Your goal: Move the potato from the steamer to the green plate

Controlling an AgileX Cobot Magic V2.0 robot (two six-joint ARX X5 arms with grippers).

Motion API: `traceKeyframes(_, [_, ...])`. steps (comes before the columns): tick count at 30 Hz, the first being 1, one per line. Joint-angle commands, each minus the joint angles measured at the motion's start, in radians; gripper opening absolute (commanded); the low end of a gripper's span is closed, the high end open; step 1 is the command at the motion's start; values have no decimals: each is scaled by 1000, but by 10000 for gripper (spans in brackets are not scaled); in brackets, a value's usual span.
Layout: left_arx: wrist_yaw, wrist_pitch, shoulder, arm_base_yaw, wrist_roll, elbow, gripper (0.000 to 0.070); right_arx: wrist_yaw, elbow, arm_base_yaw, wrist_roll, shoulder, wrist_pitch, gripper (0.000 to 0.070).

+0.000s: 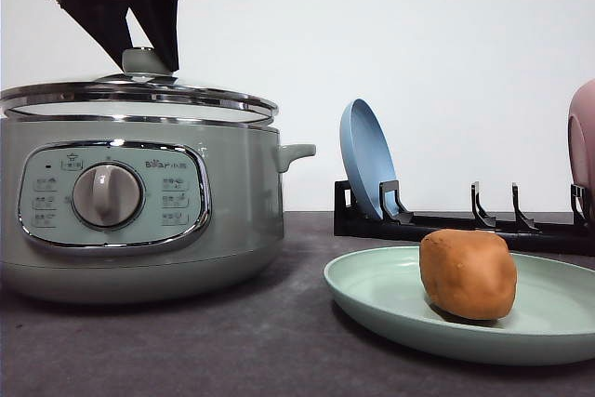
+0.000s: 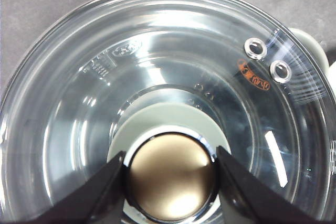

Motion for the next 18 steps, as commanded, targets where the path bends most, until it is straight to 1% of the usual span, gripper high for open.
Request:
traceKeyframes(1, [0,15,24,-6,9,43,1,5,13,6,-8,4,5,549])
traceKeyframes(10, [0,-1,37,-12,7,43,1,10,13,6,-10,4,5,549])
traceKeyframes(13, [0,-16,37,-21,5,43,1,28,13,6,-16,5,5,549])
traceKeyframes(18, [0,-27,37,-38,5,43,1,29,13,6,-16,4,5,549])
